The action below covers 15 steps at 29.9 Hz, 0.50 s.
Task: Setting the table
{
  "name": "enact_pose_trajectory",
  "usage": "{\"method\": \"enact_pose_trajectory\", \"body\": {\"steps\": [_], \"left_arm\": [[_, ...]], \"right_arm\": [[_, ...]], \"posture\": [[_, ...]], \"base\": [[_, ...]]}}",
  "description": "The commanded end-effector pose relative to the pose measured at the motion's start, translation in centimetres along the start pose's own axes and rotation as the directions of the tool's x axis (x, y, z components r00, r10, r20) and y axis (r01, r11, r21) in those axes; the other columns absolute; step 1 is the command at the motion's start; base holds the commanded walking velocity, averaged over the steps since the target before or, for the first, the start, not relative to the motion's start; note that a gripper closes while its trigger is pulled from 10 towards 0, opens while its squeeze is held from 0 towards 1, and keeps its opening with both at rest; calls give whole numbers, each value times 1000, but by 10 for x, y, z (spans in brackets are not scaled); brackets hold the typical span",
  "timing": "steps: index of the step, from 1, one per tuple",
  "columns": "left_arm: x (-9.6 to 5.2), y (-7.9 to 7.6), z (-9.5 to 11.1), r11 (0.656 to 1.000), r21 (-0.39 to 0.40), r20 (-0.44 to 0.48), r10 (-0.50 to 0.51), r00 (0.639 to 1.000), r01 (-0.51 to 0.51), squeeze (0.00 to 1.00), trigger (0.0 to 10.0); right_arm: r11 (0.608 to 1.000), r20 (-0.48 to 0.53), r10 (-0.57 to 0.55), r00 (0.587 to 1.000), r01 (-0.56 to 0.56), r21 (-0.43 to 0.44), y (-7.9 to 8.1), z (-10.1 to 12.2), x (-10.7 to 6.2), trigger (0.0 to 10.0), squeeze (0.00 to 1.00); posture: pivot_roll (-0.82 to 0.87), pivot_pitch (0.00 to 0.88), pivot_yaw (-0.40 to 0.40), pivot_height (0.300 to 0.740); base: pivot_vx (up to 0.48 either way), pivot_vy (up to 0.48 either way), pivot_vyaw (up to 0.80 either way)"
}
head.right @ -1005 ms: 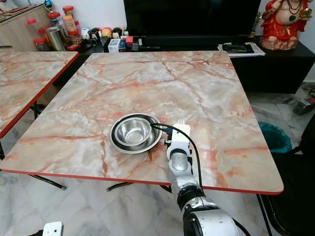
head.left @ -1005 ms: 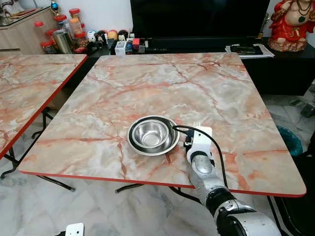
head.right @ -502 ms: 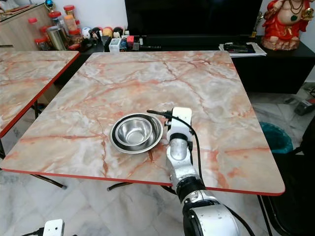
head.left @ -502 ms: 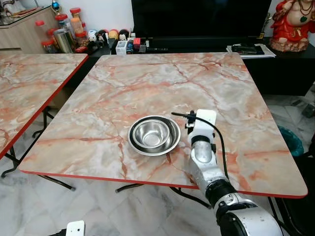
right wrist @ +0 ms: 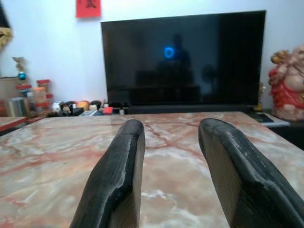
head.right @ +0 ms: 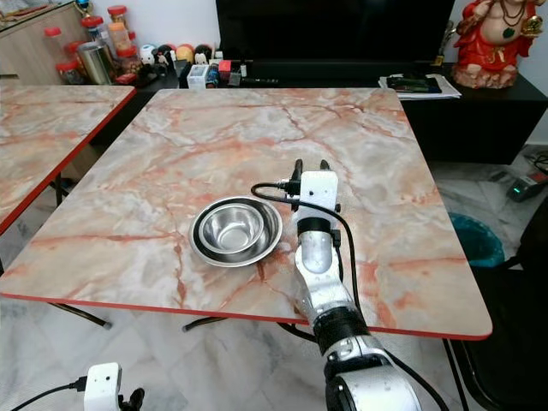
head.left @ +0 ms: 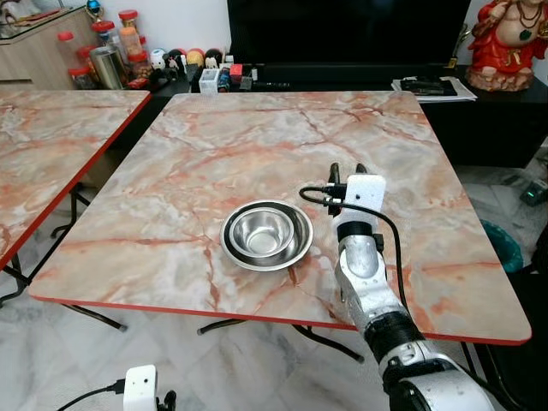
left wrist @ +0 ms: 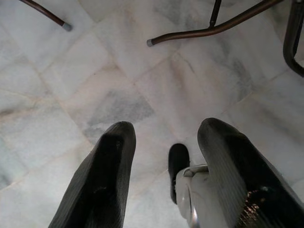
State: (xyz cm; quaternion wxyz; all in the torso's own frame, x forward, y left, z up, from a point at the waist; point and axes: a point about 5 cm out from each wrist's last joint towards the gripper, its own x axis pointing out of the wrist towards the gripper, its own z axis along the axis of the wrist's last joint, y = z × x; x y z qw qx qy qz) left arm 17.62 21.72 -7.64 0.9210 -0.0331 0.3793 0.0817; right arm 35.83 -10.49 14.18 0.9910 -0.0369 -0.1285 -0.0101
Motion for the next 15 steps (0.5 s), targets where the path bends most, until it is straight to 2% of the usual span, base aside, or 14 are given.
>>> {"method": "enact_pose_trajectory", "body": {"steps": [1, 6, 11, 15], "left_arm": [[0, 1, -3, 1000, -17, -25, 13, 1000, -13, 0, 10000], [1, -1, -2, 1000, -23, -27, 16, 1000, -17, 0, 10000], [1, 1, 0, 999, -34, -15, 18, 1000, -18, 0, 10000], [1, 1, 0, 1000, -23, -22, 16, 1000, -17, 0, 10000]], "right_arm": [[1000, 17, 25, 1000, -25, -10, 0, 4, 0, 10000, 0], [999, 29, 33, 999, -32, -25, -7, 6, -1, 10000, 0], [999, 23, 43, 999, -42, -18, -6, 7, -1, 10000, 0], [999, 6, 44, 999, -44, -16, -5, 5, -2, 10000, 0]], "posture": [[92, 0, 23, 740], [86, 0, 26, 740], [83, 0, 33, 740], [85, 0, 31, 740]], "base": [[0, 0, 0], [0, 0, 0], [0, 0, 0], [0, 297, 0]]}}
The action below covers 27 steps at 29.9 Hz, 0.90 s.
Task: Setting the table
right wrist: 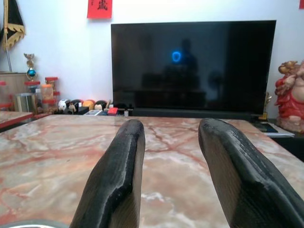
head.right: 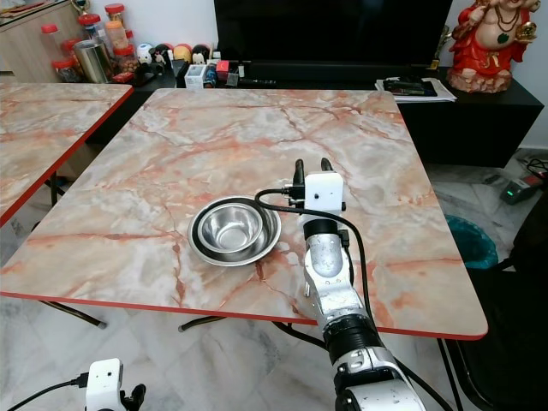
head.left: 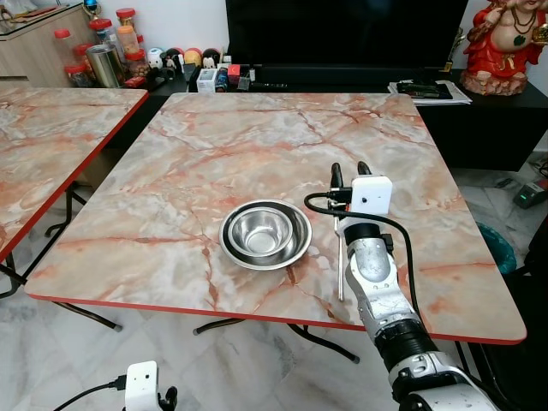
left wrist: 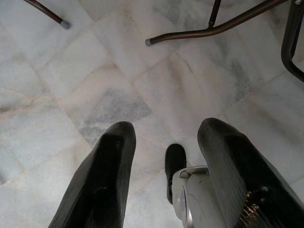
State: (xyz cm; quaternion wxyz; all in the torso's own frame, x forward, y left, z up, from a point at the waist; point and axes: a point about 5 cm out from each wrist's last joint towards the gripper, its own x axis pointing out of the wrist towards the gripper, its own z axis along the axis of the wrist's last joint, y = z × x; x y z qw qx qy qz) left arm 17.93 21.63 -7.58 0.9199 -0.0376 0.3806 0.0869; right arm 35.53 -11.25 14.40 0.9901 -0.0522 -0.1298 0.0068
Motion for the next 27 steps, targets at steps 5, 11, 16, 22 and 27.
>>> {"method": "enact_pose_trajectory", "body": {"steps": [5, 11, 16, 22, 27], "left_arm": [[0, 3, -2, 1000, -10, -19, 7, 1000, -7, 0, 10000], [1, 3, 1, 1000, -2, -14, 0, 1000, 0, 0, 10000], [2, 4, 3, 1000, 11, -14, -6, 1000, 6, 0, 10000], [2, 4, 5, 1000, 5, -9, -4, 1000, 4, 0, 10000], [2, 4, 5, 1000, 5, -9, -4, 1000, 4, 0, 10000]], "right_arm": [[1000, 1, 14, 1000, -14, 15, 6, 4, 0, 10000, 0], [999, -21, -24, 999, 24, 31, 2, 0, -2, 10000, 0], [999, -19, -28, 999, 28, 34, 3, 1, -3, 10000, 0], [998, -19, -31, 999, 32, 47, 7, 1, -5, 10000, 0], [998, -19, -31, 999, 32, 47, 7, 1, -5, 10000, 0]], "posture": [[79, 0, 41, 740], [79, 0, 55, 740], [75, 0, 64, 740], [80, 0, 73, 740], [80, 0, 73, 740]], "base": [[0, 298, 0], [0, 312, 0], [0, 322, 0], [0, 321, 0], [0, 322, 0]]}}
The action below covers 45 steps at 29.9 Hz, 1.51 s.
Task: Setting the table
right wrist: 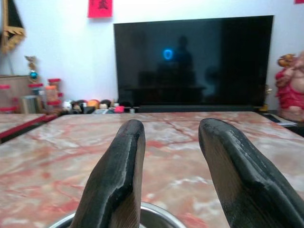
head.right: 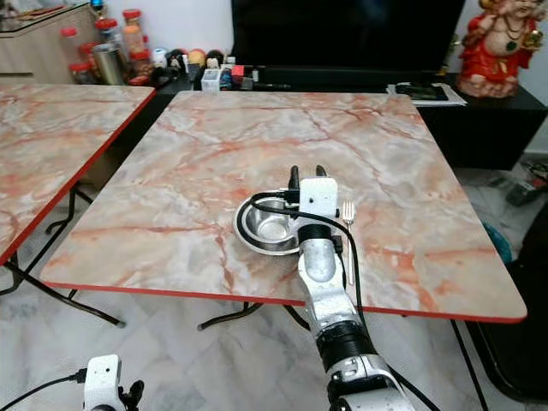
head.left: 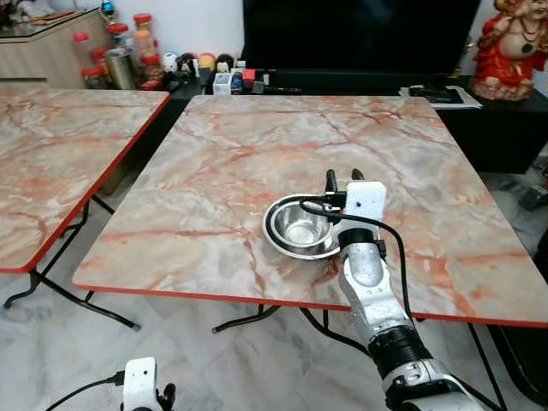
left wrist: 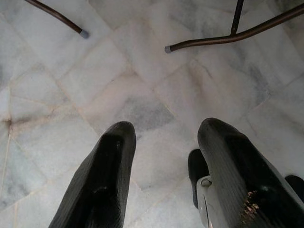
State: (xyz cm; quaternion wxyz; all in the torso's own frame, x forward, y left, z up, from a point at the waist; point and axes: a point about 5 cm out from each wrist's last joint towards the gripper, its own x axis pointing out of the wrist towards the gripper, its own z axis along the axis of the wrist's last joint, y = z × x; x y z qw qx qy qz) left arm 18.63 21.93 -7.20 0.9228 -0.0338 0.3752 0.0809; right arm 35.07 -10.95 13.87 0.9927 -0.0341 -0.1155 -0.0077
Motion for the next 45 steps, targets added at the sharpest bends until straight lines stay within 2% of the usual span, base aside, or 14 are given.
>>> {"method": "enact_pose_trajectory", "body": {"steps": [1, 4, 6, 8, 16, 45], "left_arm": [[-1, 2, -3, 1000, -6, -21, 5, 1000, -5, 0, 10000], [-1, 3, -3, 1000, -8, -21, 6, 1000, -6, 0, 10000], [-1, 5, -3, 1000, -4, -22, 8, 1000, -8, 0, 10000], [-1, 6, -2, 1000, -4, -20, 8, 1000, -8, 0, 10000], [-1, 4, -3, 1000, -10, -22, 8, 1000, -8, 0, 10000], [-1, 0, -6, 1000, -29, -28, 9, 1000, -10, 0, 10000]], "right_arm": [[1000, 12, 1, 1000, -1, 15, 4, 5, 1, 10000, 0], [1000, 9, 4, 1000, -4, 19, 6, 4, 0, 10000, 0], [999, -4, 22, 1000, -22, 38, 14, 2, -4, 10000, 0], [999, -12, 29, 999, -29, 36, 16, 1, -5, 10000, 0], [999, -15, 33, 999, -32, 29, 13, 2, -2, 10000, 0], [996, -26, 82, 996, -81, 44, 20, 2, -2, 10000, 0]], "posture": [[80, 0, 73, 740], [79, 0, 80, 740], [77, 0, 95, 740], [79, 0, 93, 740], [78, 0, 90, 740], [76, 0, 69, 740]], "base": [[0, 322, 0], [0, 322, 0], [0, 319, 0], [0, 321, 0], [0, 323, 0], [0, 326, 0]]}}
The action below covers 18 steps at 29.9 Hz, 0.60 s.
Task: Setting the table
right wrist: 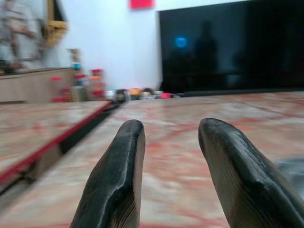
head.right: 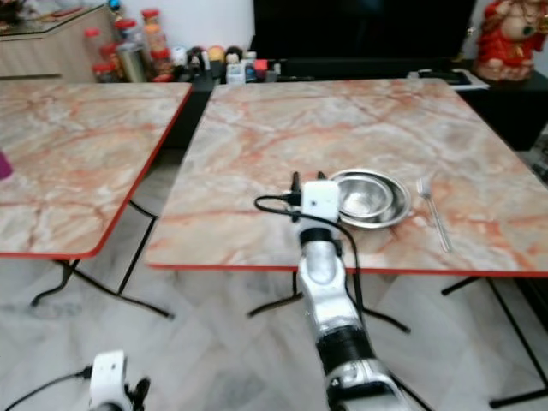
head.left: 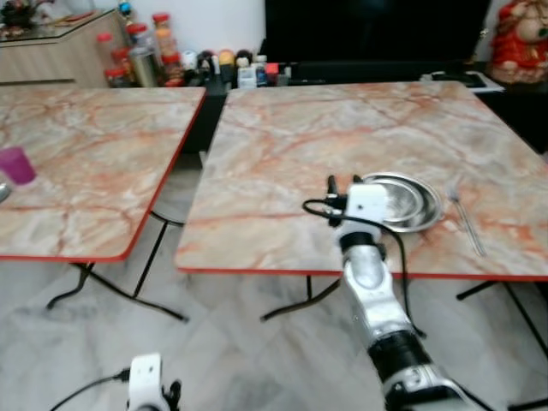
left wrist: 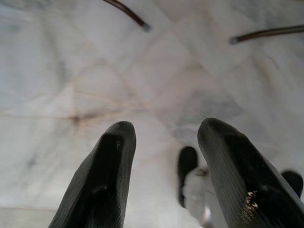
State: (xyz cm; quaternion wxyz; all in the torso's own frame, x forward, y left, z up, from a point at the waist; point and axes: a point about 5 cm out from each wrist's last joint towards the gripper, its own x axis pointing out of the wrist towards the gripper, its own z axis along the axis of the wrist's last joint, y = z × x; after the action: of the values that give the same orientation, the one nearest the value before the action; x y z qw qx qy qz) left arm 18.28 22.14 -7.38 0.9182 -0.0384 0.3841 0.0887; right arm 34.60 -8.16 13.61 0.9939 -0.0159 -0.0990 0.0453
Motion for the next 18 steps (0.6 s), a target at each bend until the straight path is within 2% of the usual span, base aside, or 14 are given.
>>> {"method": "enact_pose_trajectory", "body": {"steps": [1, 18], "left_arm": [[0, -3, -2, 1000, -15, -8, -3, 1000, 3, 0, 10000], [0, -1, -2, 1000, -11, -9, 3, 1000, -3, 0, 10000]], "right_arm": [[1000, 2, -19, 1000, 19, -5, -8, 2, 2, 10000, 0], [1000, -8, 0, 1000, 0, -3, -4, 0, 3, 10000, 0]], "posture": [[77, 0, 69, 740], [80, 0, 67, 740]], "base": [[0, 330, 0], [0, 332, 0]]}}
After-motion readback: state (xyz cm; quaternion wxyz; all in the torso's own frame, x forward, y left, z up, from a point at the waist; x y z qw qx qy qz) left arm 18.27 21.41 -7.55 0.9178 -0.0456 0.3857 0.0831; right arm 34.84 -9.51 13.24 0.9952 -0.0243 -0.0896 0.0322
